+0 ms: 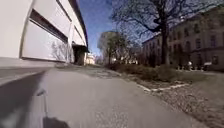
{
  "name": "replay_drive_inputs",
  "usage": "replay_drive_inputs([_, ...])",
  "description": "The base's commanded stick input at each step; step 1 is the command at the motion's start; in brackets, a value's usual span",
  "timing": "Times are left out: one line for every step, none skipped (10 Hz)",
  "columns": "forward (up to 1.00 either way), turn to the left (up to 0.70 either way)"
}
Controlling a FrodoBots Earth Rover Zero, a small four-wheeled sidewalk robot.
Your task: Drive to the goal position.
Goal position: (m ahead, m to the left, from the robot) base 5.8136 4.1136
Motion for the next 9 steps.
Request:
replay_drive_inputs([1.00,0.00])
replay_drive_inputs([1.00,0.00])
replay_drive_inputs([1.00,0.00])
replay_drive_inputs([1.00,0.00])
replay_drive_inputs([1.00,0.00])
replay_drive_inputs([1.00,0.00])
replay_drive_inputs([1.00,0.00])
replay_drive_inputs([1.00,0.00])
replay_drive_inputs([1.00,0.00])
